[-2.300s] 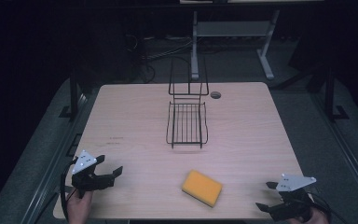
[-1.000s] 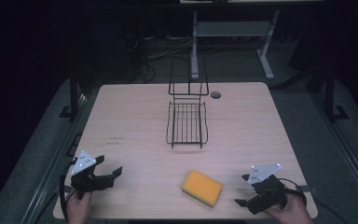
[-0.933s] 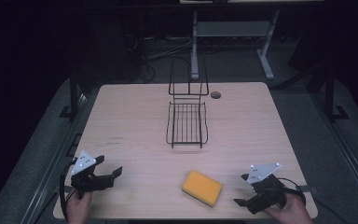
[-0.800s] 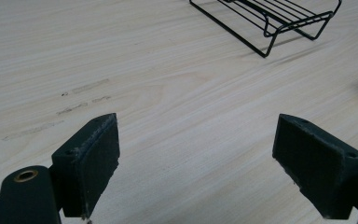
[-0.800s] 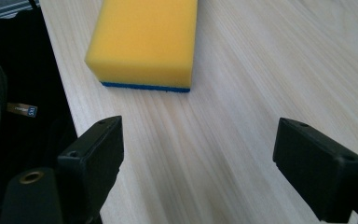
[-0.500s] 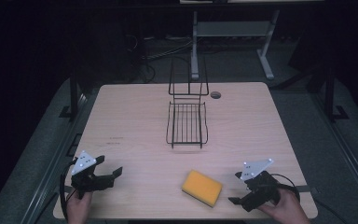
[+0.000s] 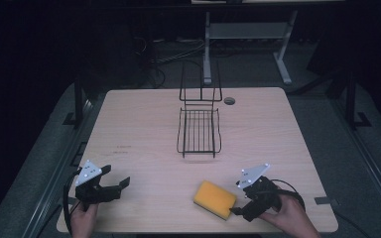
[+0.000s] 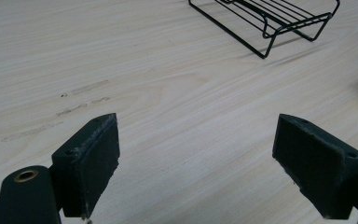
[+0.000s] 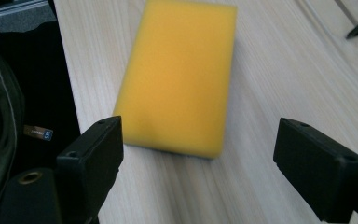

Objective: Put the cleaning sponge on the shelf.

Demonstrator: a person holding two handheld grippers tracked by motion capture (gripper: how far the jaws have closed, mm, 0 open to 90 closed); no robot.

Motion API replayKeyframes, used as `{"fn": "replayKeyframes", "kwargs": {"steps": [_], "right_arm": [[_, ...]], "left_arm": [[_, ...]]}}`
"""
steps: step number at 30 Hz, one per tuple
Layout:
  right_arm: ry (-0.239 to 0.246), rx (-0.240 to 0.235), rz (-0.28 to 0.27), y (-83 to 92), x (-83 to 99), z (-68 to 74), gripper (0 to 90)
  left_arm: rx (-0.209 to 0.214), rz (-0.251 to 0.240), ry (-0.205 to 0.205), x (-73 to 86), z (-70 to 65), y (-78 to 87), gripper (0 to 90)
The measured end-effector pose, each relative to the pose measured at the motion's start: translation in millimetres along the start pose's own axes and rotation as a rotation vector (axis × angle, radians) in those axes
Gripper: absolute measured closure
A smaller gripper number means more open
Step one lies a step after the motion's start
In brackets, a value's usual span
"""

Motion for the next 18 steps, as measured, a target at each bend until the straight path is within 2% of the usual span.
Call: {"fn": "replayKeyframes", "kwargs": {"steps": [18], "right_arm": [[0.006,-0.02,0.089,-17.6,-31.7,6.2,15.4]], "left_arm": [[-0.002,-0.011,0.007,-1.3,0.6,1.8,14.0]]}}
Point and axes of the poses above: each handheld gripper's, and its own axes: y roughly backward along the jaws, x roughly out of its underside, z roughly to its left, the point moved 7 cm from there along -y, roughly forward along the jaws, and after that the axes turned 1 degree about z, right-handed, at the moved point
